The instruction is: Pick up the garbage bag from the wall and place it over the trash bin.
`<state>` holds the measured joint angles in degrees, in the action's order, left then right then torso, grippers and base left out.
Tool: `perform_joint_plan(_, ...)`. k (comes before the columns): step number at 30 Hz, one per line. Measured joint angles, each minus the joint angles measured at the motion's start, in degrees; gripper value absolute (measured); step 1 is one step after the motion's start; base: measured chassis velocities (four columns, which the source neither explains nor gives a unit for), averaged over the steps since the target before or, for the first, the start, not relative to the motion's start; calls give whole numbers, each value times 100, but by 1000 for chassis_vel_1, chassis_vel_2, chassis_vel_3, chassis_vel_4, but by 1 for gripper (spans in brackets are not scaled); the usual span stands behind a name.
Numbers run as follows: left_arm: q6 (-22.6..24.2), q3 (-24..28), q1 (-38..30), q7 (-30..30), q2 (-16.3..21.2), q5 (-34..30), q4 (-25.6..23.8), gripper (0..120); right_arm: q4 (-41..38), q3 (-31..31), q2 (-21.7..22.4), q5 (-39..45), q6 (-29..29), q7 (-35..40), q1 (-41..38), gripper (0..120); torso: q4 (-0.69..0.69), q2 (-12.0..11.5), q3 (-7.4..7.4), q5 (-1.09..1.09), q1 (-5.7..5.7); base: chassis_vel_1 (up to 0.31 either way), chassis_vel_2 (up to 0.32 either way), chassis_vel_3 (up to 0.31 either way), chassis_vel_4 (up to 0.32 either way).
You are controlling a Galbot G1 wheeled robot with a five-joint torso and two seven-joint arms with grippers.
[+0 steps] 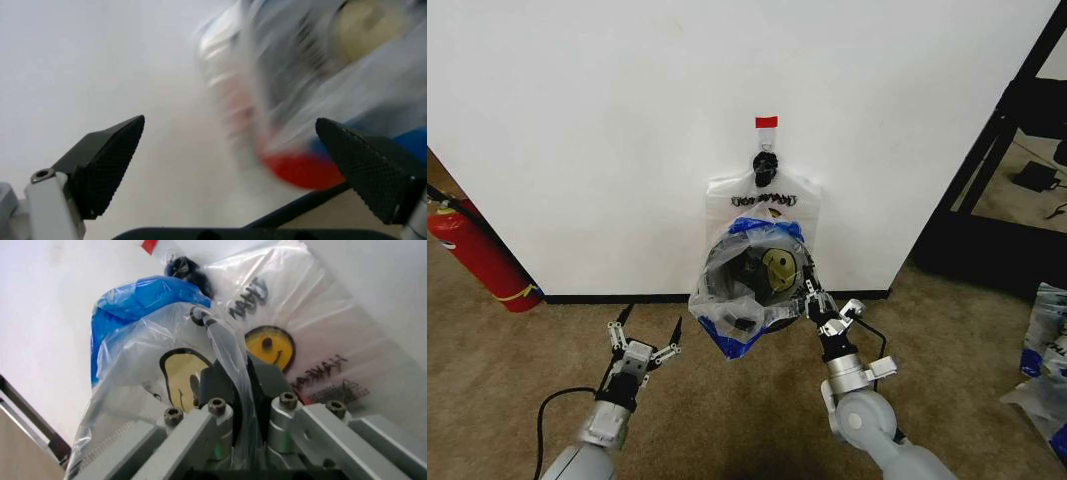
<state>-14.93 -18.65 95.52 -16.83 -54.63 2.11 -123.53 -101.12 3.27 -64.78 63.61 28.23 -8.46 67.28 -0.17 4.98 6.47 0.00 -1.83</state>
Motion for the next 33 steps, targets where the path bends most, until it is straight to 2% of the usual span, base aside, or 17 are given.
perform_joint_plan(2, -43, 74, 98, 139, 49, -83, -163, 100, 18, -9, -4, 2, 0, 15, -22, 2, -1, 0, 0, 0, 0, 0, 0, 0, 0)
perform_joint_plan(4, -207, 210, 205, 608, 141, -140, -310, 100, 42, -29, -8, 6, -2, 40, -58, 2, -1, 0, 0, 1, 0, 0, 0, 0, 0)
perform_joint_plan(6, -451, 316, 182, 1103, 197, 21, -190, 100, 61, -53, -16, 6, -7, 54, -87, 2, -1, 0, 0, 1, 0, 0, 0, 0, 0)
perform_joint_plan(8, -660, 395, 30, 1461, 211, 341, 133, 100, 72, -81, -35, -2, -9, 65, -100, 2, -1, 0, 0, -1, 0, 0, 0, 0, 0)
perform_joint_plan(11, -708, 443, -134, 1614, 205, 636, 352, 100, 72, -103, -58, -23, -10, 68, -98, 2, -2, 0, 0, 0, 0, 0, 0, 0, 0)
perform_joint_plan(14, -681, 377, -396, 1634, 128, 1418, 523, 100, 69, -119, -109, -60, -11, 72, -54, 2, -2, 0, 0, -1, 0, 0, 0, 0, 0)
perform_joint_plan(15, -681, 377, -396, 1634, 128, 1418, 523, 100, 69, -119, -109, -60, -11, 72, -54, 2, -2, 0, 0, -1, 0, 0, 0, 0, 0)
perform_joint_plan(20, -559, 287, -647, 1569, 104, 2416, 553, 96, 49, -150, -157, -138, -11, 85, 1, 2, -1, 0, 0, 0, 0, 0, 0, 0, 0)
perform_joint_plan(22, -560, 252, -665, 1569, 103, 2678, 529, 93, 24, -150, -157, -145, -11, 106, 2, 2, -2, 0, 0, 0, 0, 0, 0, 0, 0)
perform_joint_plan(24, -560, 252, -665, 1569, 103, 2678, 529, 93, 24, -150, -157, -145, -11, 106, 2, 2, -2, 0, 0, 0, 0, 0, 0, 0, 0)
perform_joint_plan(30, -570, 322, -619, 1556, 23, 2996, 587, 65, -57, -147, -199, -152, -27, 175, 3, 2, -1, 0, 0, 0, 0, 0, 0, 0, 0)
perform_joint_plan(33, -567, 342, -617, 1556, -1, 3015, 605, 58, -60, -149, -210, -154, -29, 185, 6, 2, -1, 0, 0, 0, 0, 0, 0, 0, 0)
